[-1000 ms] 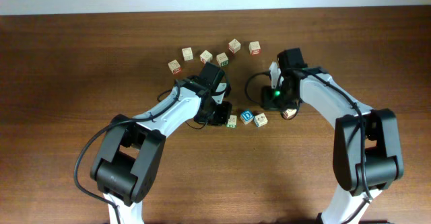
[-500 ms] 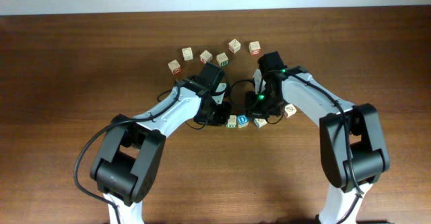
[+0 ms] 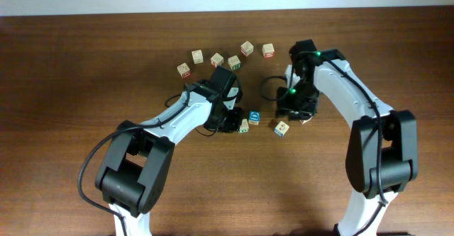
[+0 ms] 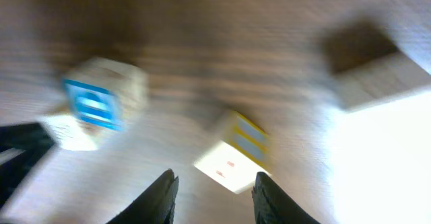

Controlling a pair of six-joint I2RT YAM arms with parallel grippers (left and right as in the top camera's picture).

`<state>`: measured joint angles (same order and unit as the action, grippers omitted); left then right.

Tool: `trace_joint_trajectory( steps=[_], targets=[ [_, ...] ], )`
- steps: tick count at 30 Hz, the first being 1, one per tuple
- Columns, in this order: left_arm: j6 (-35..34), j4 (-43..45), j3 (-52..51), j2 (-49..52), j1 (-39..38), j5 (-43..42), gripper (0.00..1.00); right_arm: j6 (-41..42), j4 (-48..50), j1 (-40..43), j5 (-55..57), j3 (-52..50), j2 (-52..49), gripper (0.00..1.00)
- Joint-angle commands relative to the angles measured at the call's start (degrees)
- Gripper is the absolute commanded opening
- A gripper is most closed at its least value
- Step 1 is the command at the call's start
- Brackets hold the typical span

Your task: Rotate 4 blocks

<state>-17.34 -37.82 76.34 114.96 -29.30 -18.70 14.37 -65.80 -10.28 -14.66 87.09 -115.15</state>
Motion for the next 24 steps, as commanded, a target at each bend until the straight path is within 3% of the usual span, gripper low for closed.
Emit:
trace_joint_trajectory(
  steps=[1, 6, 13, 17, 19, 24],
  targets=[
    [0.1, 0.1, 0.9, -1.3, -0.2, -0.8, 0.0, -0.6, 0.6, 0.6, 5.7, -5.0, 0.0, 0.29],
    [0.1, 0.1, 0.9, -1.3, -0.2, -0.8, 0.0, 1.1, 4.1, 0.5, 5.6, -8.1, 0.0, 0.24],
    [0.1, 0.5, 0.9, -1.3, -0.2, -0.8, 0.0, -0.7, 16.5, -4.3, -0.5, -8.2, 0.0, 0.26],
    [0.1, 0.7, 0.9, -1.3, -0.2, -0.8, 0.0, -4.5, 17.2, -5.8, -0.8, -8.2, 0.0, 0.3],
    [0.1, 1.2, 0.9, -1.3, 0.0, -0.5, 0.0, -6.1, 13.9, -5.4, -0.5, -5.3, 0.0, 0.42],
    [0.4, 2.6, 3.8, -1.3, 4.4, 3.9, 0.0, -7.1, 0.4, 2.2, 0.3, 6.1, 0.2, 0.48]
  ],
)
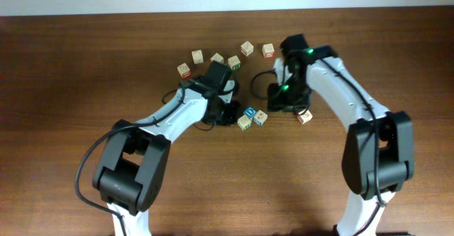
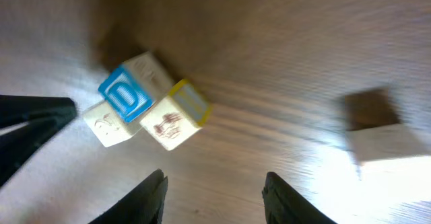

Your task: Rotate 4 blocks

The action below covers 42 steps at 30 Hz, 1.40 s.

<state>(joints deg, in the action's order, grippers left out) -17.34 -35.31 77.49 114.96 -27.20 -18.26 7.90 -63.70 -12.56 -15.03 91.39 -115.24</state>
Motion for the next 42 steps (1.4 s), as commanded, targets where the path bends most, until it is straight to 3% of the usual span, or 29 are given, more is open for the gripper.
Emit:
trace_joint_trajectory(
  steps=[1, 4, 6, 10, 13, 17, 27, 30, 32, 34, 35, 37, 38, 39, 42],
  targets=[
    [0.6, 0.1, 3.1, -1.3, 3.3, 6.2, 0.0, -0.6, -3.3, 7.4, 0.8, 1.7, 0.2, 0.48],
    [1.0, 1.1, 3.7, -1.3, 5.4, 11.3, 0.0, -0.6, -5.5, 15.3, 8.3, -0.5, 0.2, 0.47],
    [0.9, 1.2, 3.7, -1.3, 5.2, 11.3, 0.0, -0.6, 0.0, 17.7, 8.2, -6.3, 0.2, 0.46],
    [0.9, 1.2, 3.7, -1.3, 5.2, 11.3, 0.0, -0.6, 9.9, 17.4, 7.5, -13.3, 0.1, 0.3],
    [0.9, 1.1, 3.7, -1.3, 5.2, 11.2, 0.0, -1.9, 13.3, 12.1, 3.0, -13.5, 0.1, 0.29],
    [0.9, 0.7, 3.3, -1.3, 5.2, 11.2, 0.0, -1.9, 15.3, 4.1, 3.5, -13.5, 0.1, 0.3],
    [0.9, 0.6, 3.2, -1.3, 5.2, 11.2, 0.0, -1.6, 17.3, -1.3, 0.0, -13.4, 0.1, 0.3],
    [0.9, 0.6, 3.2, -1.3, 4.6, 11.0, 0.0, -1.5, 16.0, -1.1, 0.3, -8.6, 0.1, 0.48],
    [0.9, 0.6, 3.2, -1.3, 4.0, 11.1, 0.0, -1.5, 13.6, -1.0, 0.2, -0.1, 0.1, 0.49],
    [0.9, 0.7, 3.2, -1.3, 4.0, 11.8, 0.0, 1.1, 16.5, -2.7, 0.2, 1.2, -0.2, 0.49],
    [0.5, 0.8, 3.2, -1.3, 4.6, 15.2, 0.0, 2.8, 16.0, -4.7, -0.5, 1.1, -0.9, 0.45],
    [0.0, 0.7, 3.2, -1.3, 7.1, 17.0, 0.0, 6.8, 12.6, -8.0, -1.1, 1.1, -0.9, 0.28],
    [-1.5, 0.6, 3.2, -1.3, 9.3, 17.2, 0.0, 10.9, 10.5, -10.1, -0.6, 1.1, -1.0, 0.16],
    [-3.3, 0.6, 3.2, -1.3, 11.3, 17.2, 0.0, 16.8, 9.0, -12.6, 2.3, 0.6, -1.6, 0.1],
    [-3.8, -0.5, 3.2, -1.3, 15.8, 17.0, 0.0, 24.0, 8.7, -15.7, 5.5, -1.3, -4.3, 0.08]
  ],
)
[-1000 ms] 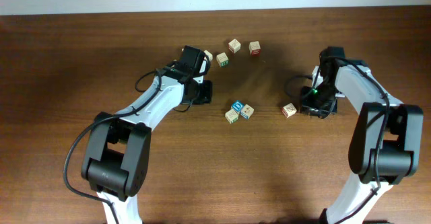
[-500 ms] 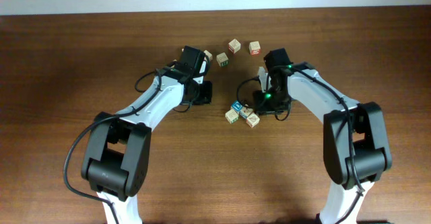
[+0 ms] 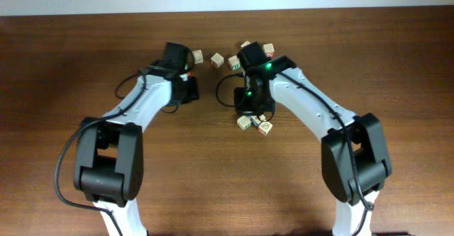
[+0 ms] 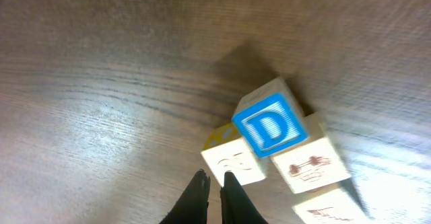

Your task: Rotate 4 blocks

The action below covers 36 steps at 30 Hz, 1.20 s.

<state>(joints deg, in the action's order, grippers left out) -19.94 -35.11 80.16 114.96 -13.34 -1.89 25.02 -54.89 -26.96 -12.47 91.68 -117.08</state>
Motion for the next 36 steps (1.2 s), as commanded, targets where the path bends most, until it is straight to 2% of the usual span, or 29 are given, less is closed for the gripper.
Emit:
trace_joint_trajectory(
  steps=[1, 6, 7, 10, 13, 16, 19, 21, 22, 23, 25, 31, 36],
  targets=[
    [-1.2, -0.7, 0.5, -1.3, 2.3, 0.7, 0.0, 7.0, 0.2, -1.4, 2.8, -1.9, -3.2, 0.07],
    [-1.2, -1.2, 0.5, -1.3, 2.2, 0.7, 0.0, 5.9, 2.0, -1.8, 1.4, -2.2, -5.4, 0.07],
    [-1.2, -1.2, 0.5, -1.3, 2.2, 0.7, 0.0, 3.7, 3.9, -2.6, -1.5, -2.2, -5.4, 0.07],
    [-1.2, -1.6, 0.5, -1.3, 2.2, 0.7, 0.0, 4.5, 7.6, -5.8, -2.3, -2.2, -5.4, 0.09],
    [-1.2, -1.9, 0.5, -1.3, 2.2, 0.7, 0.0, 2.5, 9.2, -5.5, -2.3, -1.3, -5.3, 0.14],
    [-1.2, -2.0, 0.5, -1.3, 2.2, 0.7, 0.0, -0.8, -0.4, -1.3, -1.2, 8.4, -5.2, 0.3],
    [-1.2, -2.0, 0.5, -1.3, 2.1, 0.7, 0.0, -6.4, -4.0, 5.7, -0.7, 10.1, -5.2, 0.37],
    [-1.2, -1.8, 0.5, -1.3, 2.1, 0.7, 0.0, -6.8, -3.9, 7.9, 2.3, 9.4, -6.0, 0.37],
    [-1.2, -1.8, 0.5, -1.3, 2.1, 0.7, 0.0, -4.9, -3.9, 8.2, 2.5, 9.4, -7.2, 0.3],
    [-1.2, -1.8, 0.5, -1.3, 2.1, 0.7, 0.0, 0.1, -3.6, 8.1, 2.8, 9.4, -9.6, 0.28],
    [-1.2, -1.8, 0.5, -1.3, 2.1, 0.7, 0.0, 3.2, -3.1, 7.7, 2.1, 9.4, -12.8, 0.24],
    [-1.2, -1.8, 0.5, -1.3, 2.1, 0.7, 0.0, 0.3, -5.0, 1.8, 1.1, 9.4, -13.6, 0.23],
    [-1.2, -1.8, 0.5, -1.3, 2.1, 0.7, 0.0, -2.5, -6.0, 0.3, 0.9, 9.4, -13.6, 0.22]
  ],
)
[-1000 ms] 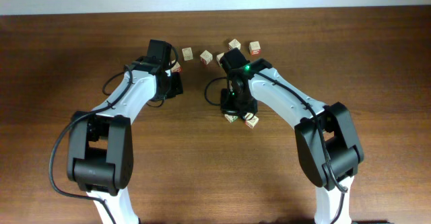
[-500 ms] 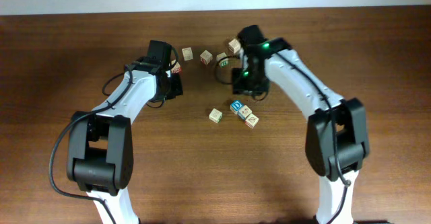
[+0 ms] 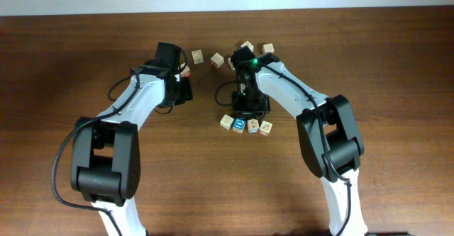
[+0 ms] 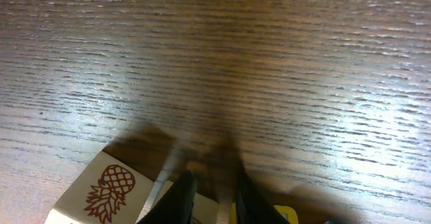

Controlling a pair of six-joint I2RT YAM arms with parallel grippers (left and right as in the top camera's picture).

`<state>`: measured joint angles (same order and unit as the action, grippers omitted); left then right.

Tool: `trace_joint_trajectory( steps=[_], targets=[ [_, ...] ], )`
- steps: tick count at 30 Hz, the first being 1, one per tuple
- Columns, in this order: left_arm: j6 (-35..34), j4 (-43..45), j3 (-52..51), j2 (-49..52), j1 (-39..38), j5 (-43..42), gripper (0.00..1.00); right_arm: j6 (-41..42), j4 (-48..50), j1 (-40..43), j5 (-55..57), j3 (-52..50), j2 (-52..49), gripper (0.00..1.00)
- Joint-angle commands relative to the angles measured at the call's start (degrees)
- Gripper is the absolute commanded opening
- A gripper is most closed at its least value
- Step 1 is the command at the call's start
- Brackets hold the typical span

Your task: Rotate 4 blocks

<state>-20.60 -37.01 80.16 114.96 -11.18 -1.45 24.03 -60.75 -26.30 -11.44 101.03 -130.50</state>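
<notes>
Several small picture blocks lie in a short row near the table's middle, among them a cream one (image 3: 227, 121) and a blue-faced one (image 3: 240, 125). My right gripper (image 3: 248, 110) stands just behind that row. In the right wrist view this gripper (image 4: 214, 183) is low over the wood, its fingers only a narrow gap apart. A pineapple block (image 4: 101, 190) lies to its left and a yellow-edged block (image 4: 269, 215) to its right, with a cream face in the gap. My left gripper (image 3: 177, 88) is beside a red-marked block (image 3: 186, 71); its jaws are too dark to read.
More blocks are scattered along the back: one (image 3: 198, 57) near the left gripper, another (image 3: 216, 61) beside it, and two (image 3: 268, 49) behind the right arm. The brown table (image 3: 369, 66) ends at a white strip along the far edge.
The blocks at the right gripper were clustered; now they lie in a row that reaches farther left. The right fingers stand slightly wider apart and lower. The left arm has barely moved.
First the left gripper was at the middle blocks and the right was open over a yellow block farther right. Then those blocks lay together under the open right gripper. Later the left arm was back left and the right fingers were shut at the cluster, now a row.
</notes>
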Motion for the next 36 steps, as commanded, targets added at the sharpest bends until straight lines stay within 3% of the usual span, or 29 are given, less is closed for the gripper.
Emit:
trace_joint_trajectory(
  steps=[1, 3, 6, 9, 11, 13, 16, 20, 28, 36],
  targets=[
    [-0.6, 0.1, 0.5, -1.3, -0.1, 0.2, 0.0, -1.5, 0.2, -0.7, -0.2, 0.0, -0.1, 0.22],
    [-0.5, 0.0, 0.5, -1.3, -0.3, 0.2, 0.0, -1.5, 0.7, -0.6, -0.5, 0.7, 0.1, 0.22],
    [-0.3, 0.3, 0.5, -1.3, -2.1, 0.5, 0.0, -2.8, -5.9, 5.0, 0.0, 7.1, 4.3, 0.22],
    [-0.3, 0.3, 0.5, -1.3, -2.2, 0.9, 0.0, -12.7, -14.1, 8.8, 0.1, 5.6, 5.4, 0.22],
    [-0.3, 0.5, 0.5, -1.3, -2.2, 0.9, 0.0, -14.2, -11.6, 8.8, 0.7, 0.9, 5.4, 0.21],
    [-0.3, 0.1, 0.5, -1.3, -2.2, 0.9, 0.0, -8.5, -10.4, 10.0, 4.4, -3.9, 5.4, 0.15],
    [-0.3, 0.1, 0.5, -1.3, -2.2, 0.9, 0.0, -6.3, -10.4, 14.0, 5.9, -4.4, 5.4, 0.09],
    [-0.3, 0.1, 0.5, -1.3, -2.2, 0.9, 0.0, -9.5, -9.6, 13.9, -5.1, -8.5, 5.4, 0.04],
    [-0.3, -0.1, 0.5, -1.3, -4.6, 0.8, 0.0, -9.8, 0.2, 12.0, -14.8, -12.2, 5.4, 0.04],
    [-0.8, 0.3, 0.5, -1.3, -6.3, 1.0, 0.0, -8.9, 3.3, 7.8, -14.7, -12.0, 5.4, 0.05]
  ],
)
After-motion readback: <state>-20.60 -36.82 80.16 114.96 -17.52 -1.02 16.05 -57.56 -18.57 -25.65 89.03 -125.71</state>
